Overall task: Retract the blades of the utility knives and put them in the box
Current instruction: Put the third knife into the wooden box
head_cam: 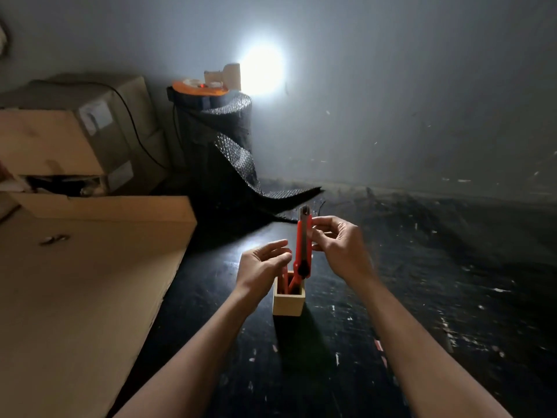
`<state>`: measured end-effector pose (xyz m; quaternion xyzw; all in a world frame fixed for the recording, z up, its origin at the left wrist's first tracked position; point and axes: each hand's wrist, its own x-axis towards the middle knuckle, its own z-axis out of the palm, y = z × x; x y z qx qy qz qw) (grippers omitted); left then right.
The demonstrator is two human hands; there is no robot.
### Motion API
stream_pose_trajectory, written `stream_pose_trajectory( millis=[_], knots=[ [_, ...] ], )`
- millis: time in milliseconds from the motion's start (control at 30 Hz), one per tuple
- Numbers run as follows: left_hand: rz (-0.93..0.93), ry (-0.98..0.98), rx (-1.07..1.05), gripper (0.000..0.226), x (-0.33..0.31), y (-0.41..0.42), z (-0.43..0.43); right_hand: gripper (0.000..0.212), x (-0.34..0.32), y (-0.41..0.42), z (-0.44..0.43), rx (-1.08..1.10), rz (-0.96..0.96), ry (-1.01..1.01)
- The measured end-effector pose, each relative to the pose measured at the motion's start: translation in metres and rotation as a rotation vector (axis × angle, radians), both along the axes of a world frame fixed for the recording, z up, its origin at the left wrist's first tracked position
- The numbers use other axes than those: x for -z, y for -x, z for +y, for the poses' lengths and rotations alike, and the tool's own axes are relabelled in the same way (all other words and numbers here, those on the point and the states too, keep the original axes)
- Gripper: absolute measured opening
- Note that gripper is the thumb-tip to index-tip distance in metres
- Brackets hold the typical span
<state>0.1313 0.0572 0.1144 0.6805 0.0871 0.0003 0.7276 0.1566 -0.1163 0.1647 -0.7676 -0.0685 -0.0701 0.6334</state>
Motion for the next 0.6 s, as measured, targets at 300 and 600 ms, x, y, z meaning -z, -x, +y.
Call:
stream_pose_trajectory(
  millis=[300,600],
  knots=[
    [0.235,-0.449,0.02,0.079,0.091,-0.001,0.009,0.007,0.081,-0.036,0.013,0.115,0.08,0.168],
    [0.268,-0.509,0.073,0.079,0.102,-0.02,-0.008,0.011,0.144,-0.045,0.016,0.134,0.141,0.438]
  ],
)
